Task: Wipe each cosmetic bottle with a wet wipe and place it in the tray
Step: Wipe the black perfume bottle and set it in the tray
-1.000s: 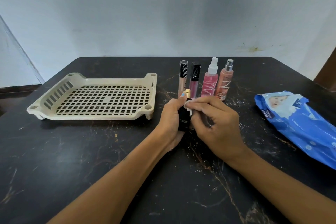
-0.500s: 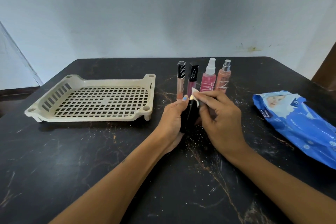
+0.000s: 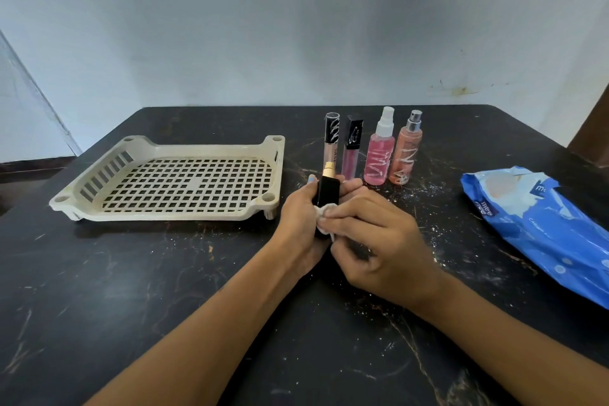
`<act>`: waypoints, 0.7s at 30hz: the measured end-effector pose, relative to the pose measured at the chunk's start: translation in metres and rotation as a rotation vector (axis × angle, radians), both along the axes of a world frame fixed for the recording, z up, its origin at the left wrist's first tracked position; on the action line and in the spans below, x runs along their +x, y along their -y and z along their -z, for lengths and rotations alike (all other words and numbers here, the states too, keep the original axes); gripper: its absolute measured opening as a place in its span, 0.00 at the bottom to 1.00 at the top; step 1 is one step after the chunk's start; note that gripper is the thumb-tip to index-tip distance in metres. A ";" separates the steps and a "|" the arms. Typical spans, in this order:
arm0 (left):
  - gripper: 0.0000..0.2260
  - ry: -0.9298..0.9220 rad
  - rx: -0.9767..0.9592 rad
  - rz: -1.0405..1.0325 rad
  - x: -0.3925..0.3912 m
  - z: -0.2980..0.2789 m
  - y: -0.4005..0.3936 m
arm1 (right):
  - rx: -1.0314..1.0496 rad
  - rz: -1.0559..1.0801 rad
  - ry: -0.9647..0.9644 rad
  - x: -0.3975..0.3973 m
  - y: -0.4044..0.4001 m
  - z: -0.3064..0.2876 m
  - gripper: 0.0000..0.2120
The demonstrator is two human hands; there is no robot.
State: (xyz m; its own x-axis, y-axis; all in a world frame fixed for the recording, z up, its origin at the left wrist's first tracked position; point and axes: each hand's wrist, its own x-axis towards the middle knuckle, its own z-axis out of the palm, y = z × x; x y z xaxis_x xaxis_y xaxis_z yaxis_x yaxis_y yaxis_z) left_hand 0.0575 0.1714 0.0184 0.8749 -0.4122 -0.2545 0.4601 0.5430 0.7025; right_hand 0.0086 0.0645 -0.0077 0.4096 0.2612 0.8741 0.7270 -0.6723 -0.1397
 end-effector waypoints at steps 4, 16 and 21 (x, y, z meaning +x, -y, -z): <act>0.21 -0.025 -0.027 0.014 0.001 -0.001 0.001 | 0.035 -0.037 -0.018 0.001 0.001 -0.001 0.09; 0.22 0.025 0.077 0.060 0.000 -0.001 -0.003 | 0.103 0.004 -0.096 0.000 0.002 -0.001 0.10; 0.23 -0.018 0.038 0.068 0.000 -0.001 -0.004 | -0.097 -0.011 0.007 -0.004 0.000 -0.004 0.06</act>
State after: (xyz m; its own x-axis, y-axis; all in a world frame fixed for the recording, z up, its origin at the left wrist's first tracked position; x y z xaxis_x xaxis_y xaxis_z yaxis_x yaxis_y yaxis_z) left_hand 0.0572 0.1758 0.0194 0.8404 -0.4600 -0.2865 0.5076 0.4831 0.7134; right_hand 0.0049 0.0645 -0.0040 0.4006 0.3491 0.8471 0.7349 -0.6746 -0.0696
